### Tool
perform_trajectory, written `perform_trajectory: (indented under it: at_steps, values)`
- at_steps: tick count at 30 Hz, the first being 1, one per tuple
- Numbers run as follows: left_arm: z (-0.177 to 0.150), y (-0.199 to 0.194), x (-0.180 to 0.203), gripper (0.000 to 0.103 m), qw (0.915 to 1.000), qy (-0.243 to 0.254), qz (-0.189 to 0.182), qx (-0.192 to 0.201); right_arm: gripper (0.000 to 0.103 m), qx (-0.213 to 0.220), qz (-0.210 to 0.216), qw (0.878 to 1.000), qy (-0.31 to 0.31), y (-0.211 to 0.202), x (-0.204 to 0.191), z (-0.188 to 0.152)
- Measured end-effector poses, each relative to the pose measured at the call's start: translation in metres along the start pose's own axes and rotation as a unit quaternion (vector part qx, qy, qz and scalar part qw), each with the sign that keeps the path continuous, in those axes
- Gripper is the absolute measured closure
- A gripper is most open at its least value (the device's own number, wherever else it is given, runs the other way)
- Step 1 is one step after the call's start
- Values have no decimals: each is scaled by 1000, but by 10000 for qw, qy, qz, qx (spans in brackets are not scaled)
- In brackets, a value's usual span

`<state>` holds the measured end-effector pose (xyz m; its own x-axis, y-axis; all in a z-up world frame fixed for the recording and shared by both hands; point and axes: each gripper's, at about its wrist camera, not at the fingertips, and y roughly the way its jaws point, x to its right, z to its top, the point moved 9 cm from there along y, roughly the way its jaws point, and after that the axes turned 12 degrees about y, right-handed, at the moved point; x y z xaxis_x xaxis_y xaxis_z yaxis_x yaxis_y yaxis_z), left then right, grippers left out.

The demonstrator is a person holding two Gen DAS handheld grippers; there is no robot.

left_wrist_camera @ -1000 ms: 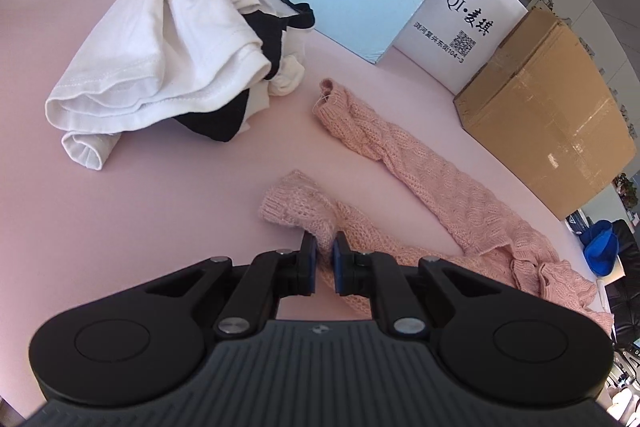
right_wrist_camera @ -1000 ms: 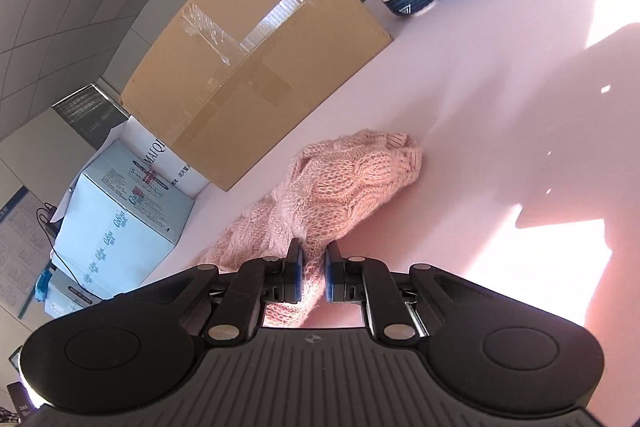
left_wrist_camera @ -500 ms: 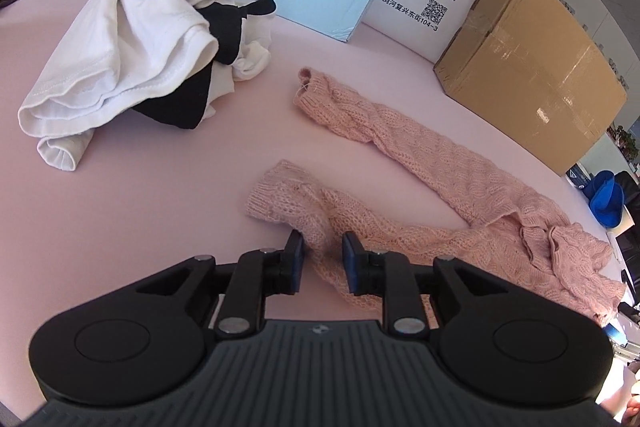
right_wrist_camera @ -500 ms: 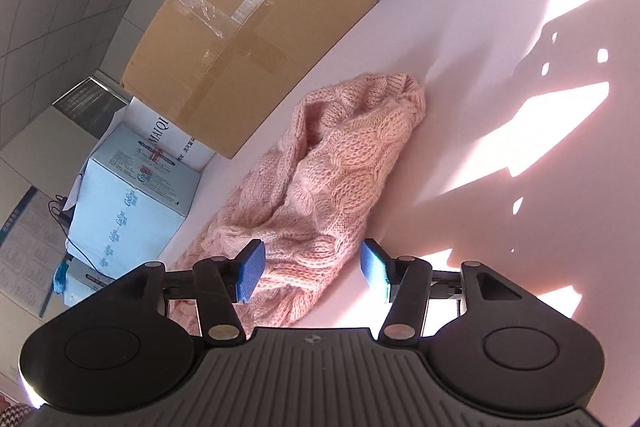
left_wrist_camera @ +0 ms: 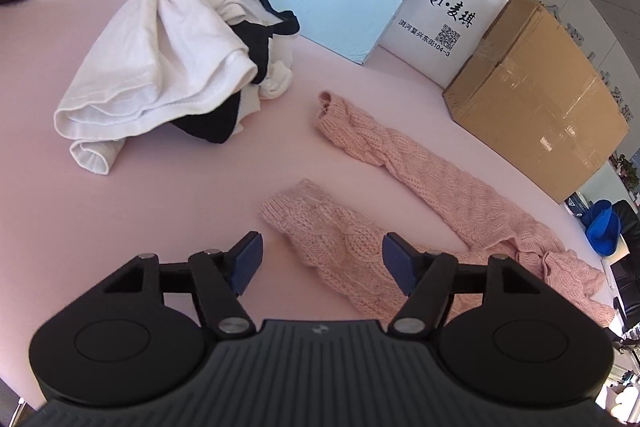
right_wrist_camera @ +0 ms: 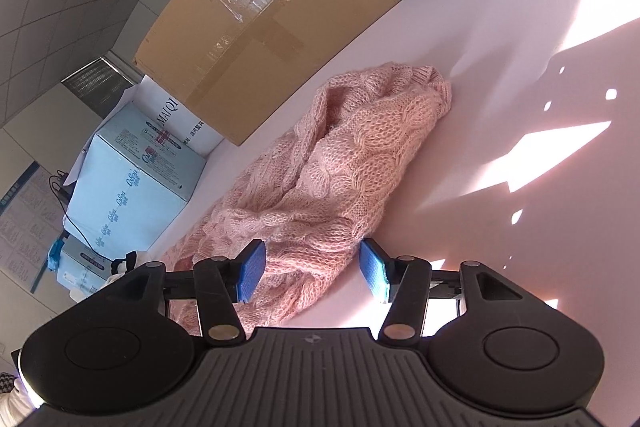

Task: Fold clothes

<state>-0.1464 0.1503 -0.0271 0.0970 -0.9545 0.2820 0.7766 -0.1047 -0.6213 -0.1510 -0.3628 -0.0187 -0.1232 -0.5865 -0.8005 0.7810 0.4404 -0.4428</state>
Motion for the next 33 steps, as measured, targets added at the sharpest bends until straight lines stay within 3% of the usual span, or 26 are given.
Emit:
perform_trajectory:
  at_steps: [6,8,12,15,19,33]
  values:
    - [0,12,5,32,9999,-56,-84,-71,57,75,81,9999,130,0,3,1]
    - [0,17,16,34,9992,-75,-386,-123,64,120,56,9997,215,-1,6,2]
    - [-2,22,19,77,9987,-165,-423,-233,73,122,109,9995,274,-4,9,2]
    - [-4,25,10,92,9984,-357,-329,-281,83,158,175,9990,370,-3,12,2]
    - [0,18,8,95,9989,-349,-284,-136,95,175,288,9982,493,-5,14,4]
    - [24,12,15,95,9989,-336,-320,58,99,337,463,9977,351,-12,-5,17]
